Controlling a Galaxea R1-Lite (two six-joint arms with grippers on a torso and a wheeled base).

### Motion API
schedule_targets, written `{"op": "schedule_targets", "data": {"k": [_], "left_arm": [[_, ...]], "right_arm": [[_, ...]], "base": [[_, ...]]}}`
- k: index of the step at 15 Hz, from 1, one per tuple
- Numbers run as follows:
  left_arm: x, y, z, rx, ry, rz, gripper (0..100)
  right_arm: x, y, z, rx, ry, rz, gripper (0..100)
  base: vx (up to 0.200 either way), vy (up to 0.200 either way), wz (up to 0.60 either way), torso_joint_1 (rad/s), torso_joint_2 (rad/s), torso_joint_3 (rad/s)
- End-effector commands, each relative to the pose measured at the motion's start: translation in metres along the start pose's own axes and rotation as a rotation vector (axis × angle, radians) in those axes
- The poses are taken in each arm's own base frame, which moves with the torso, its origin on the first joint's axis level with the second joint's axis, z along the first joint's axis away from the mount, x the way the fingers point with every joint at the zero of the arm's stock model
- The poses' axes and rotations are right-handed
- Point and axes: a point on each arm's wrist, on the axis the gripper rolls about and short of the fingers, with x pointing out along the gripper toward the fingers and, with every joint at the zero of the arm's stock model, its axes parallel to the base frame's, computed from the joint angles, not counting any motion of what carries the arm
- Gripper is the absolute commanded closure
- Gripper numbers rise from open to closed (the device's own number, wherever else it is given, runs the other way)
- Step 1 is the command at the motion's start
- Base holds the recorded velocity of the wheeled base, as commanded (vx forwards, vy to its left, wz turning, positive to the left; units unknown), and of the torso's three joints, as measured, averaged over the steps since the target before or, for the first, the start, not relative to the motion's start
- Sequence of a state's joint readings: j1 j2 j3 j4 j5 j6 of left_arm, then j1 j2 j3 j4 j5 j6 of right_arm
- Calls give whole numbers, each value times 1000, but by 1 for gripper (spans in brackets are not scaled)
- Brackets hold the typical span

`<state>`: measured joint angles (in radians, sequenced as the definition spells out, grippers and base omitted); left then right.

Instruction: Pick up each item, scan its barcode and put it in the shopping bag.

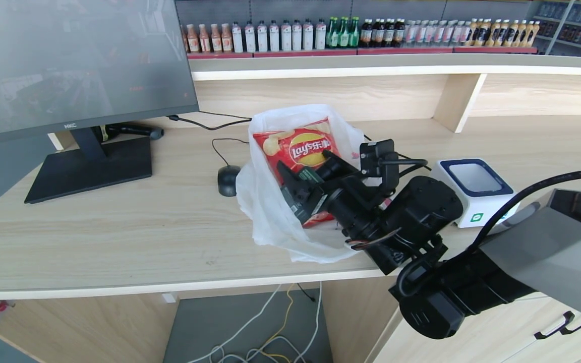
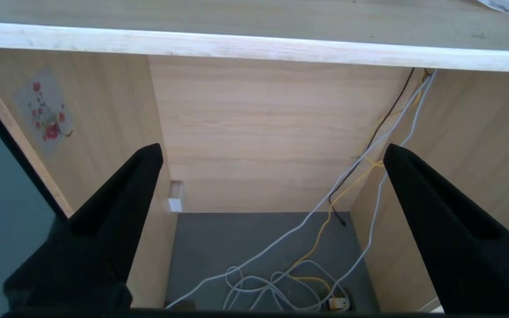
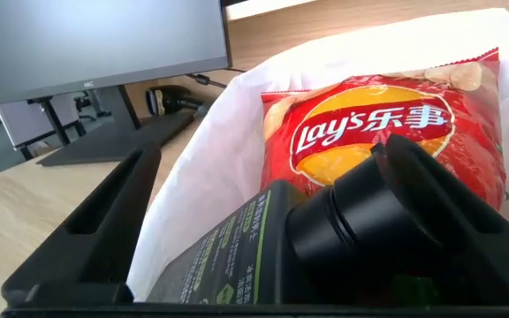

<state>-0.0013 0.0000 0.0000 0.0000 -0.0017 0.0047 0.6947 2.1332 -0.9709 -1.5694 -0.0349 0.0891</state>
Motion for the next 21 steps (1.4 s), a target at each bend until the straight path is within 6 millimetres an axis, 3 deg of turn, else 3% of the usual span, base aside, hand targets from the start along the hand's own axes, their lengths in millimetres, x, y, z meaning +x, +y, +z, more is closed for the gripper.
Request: {"op": "schedule_targets", "data": {"k": [1,8,11,13,17,21], "left_arm": [[0,0,0,0,0,0,0],[0,0,0,0,0,0,0],[0,0,0,0,0,0,0],[0,0,0,0,0,0,0],[0,0,0,0,0,0,0],[0,0,0,0,0,0,0]], "right_arm": [[0,-2,8,-4,-19,-6,0],[-4,-3,22,-5,-40,-8,0],[-15,-1,43,-4,-62,-5,0],[-29,3,71,-4,-102,3,0],[-106,7,137,-24,-158,5,0],[-204,4,165,-87,-185,-15,0]], "base": [[0,0,0,0,0,0],[0,0,0,0,0,0],[0,0,0,0,0,0],[0,0,0,0,0,0],[0,0,0,0,0,0],[0,0,0,0,0,0]]}}
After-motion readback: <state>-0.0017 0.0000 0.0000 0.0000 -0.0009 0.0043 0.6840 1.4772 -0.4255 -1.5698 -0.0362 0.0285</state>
